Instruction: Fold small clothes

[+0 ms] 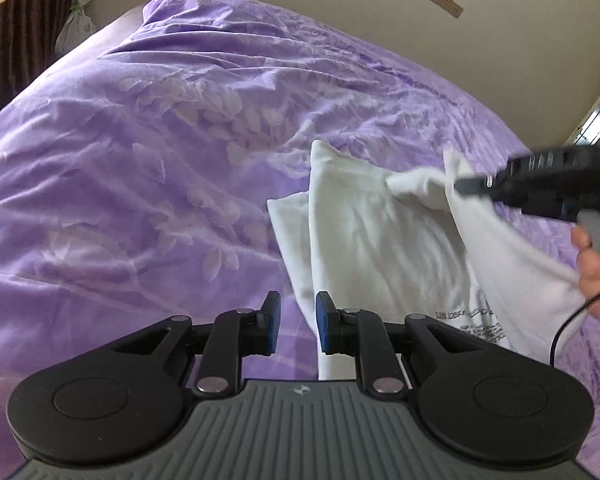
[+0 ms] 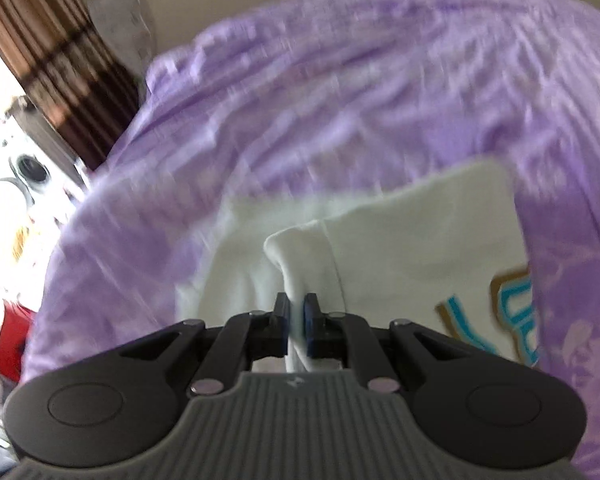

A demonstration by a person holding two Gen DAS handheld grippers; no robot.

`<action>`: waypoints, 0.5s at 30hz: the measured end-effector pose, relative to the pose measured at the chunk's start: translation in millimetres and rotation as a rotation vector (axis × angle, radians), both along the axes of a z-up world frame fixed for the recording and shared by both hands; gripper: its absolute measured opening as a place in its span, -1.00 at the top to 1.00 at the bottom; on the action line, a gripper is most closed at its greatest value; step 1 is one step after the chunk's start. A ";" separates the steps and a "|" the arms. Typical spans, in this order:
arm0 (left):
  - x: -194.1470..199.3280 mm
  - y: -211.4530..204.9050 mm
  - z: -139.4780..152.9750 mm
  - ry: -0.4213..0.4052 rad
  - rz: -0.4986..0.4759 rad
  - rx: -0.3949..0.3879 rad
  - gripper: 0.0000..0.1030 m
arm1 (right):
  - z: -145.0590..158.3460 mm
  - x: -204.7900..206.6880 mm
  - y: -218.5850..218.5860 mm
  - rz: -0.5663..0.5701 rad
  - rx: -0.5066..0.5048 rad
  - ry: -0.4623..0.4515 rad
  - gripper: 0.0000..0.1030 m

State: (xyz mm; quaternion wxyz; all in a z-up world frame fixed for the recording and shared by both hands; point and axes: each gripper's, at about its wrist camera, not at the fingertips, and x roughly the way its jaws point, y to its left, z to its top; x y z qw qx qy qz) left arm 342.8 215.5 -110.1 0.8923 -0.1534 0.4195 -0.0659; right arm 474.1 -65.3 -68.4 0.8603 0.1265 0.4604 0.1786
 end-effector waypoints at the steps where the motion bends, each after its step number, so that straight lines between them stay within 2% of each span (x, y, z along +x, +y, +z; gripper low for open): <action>1: 0.6 0.5 -0.4 0.000 0.002 -0.004 0.60 | 6.0 2.3 3.0 -0.008 0.021 -0.010 0.95; 9: -5.5 14.2 1.5 -0.015 0.012 -0.030 0.60 | 20.2 15.8 42.1 -0.029 0.134 -0.075 0.95; 11: -5.1 18.2 0.2 -0.016 0.018 -0.038 0.60 | 17.9 16.5 54.2 -0.014 0.121 -0.091 0.95; 15: -4.1 22.8 -6.5 -0.003 0.029 -0.055 0.61 | -15.6 24.6 79.5 0.032 0.078 0.000 0.96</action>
